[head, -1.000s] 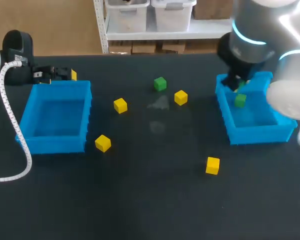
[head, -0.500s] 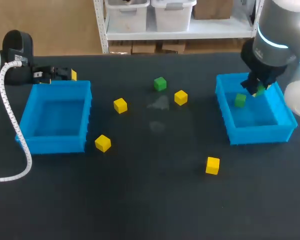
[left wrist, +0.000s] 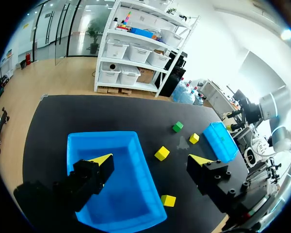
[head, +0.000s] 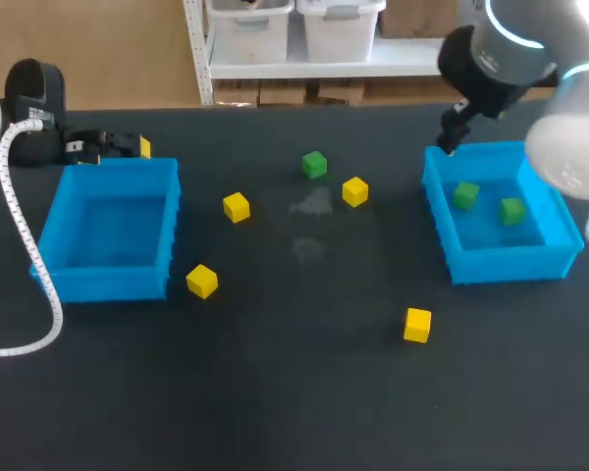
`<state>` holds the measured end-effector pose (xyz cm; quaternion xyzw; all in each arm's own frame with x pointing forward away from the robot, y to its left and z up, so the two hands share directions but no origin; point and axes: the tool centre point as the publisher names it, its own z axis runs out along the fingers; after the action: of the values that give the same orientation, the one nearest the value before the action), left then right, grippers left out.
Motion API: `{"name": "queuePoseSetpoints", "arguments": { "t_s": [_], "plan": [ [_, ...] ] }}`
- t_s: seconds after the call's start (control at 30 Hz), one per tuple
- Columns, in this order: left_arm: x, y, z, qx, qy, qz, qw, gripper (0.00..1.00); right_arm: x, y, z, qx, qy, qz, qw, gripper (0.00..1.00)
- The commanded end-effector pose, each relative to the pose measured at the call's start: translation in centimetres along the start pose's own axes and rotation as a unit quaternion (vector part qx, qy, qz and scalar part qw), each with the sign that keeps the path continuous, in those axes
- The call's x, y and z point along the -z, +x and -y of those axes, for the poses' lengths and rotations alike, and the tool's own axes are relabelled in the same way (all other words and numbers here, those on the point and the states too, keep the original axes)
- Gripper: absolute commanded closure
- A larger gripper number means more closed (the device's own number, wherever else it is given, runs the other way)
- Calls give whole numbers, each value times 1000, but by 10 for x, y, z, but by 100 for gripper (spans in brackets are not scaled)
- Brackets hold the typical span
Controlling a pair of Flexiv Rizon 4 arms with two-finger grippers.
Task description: Put the green cubes in the right bin and the yellow cubes in the left bin.
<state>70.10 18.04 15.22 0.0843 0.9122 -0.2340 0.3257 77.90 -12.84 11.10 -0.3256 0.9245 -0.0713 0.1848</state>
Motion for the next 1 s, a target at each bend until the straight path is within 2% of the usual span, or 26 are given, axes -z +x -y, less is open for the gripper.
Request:
{"name": "queuePoseSetpoints", "arguments": {
  "t_s": [0.03, 0.27, 0.53, 0.83, 1.0],
  "plan": [
    [0, 1, -3, -1, 6, 3, 1000, 0, -14, -36, -14, 12, -17, -23, 1000, 0],
    [0, 1, -3, -1, 6, 3, 1000, 0, -33, -79, -48, 50, -42, -41, 997, 0],
    [0, 1, -3, -1, 6, 3, 1000, 0, -59, -110, -74, 91, -51, -92, 990, 0],
    [0, 1, -3, -1, 6, 3, 1000, 0, -79, -142, -98, 85, -89, -123, 985, 0],
    [0, 1, -3, -1, 6, 3, 1000, 0, -91, -154, -108, 78, -99, -134, 983, 0]
  ]
}}
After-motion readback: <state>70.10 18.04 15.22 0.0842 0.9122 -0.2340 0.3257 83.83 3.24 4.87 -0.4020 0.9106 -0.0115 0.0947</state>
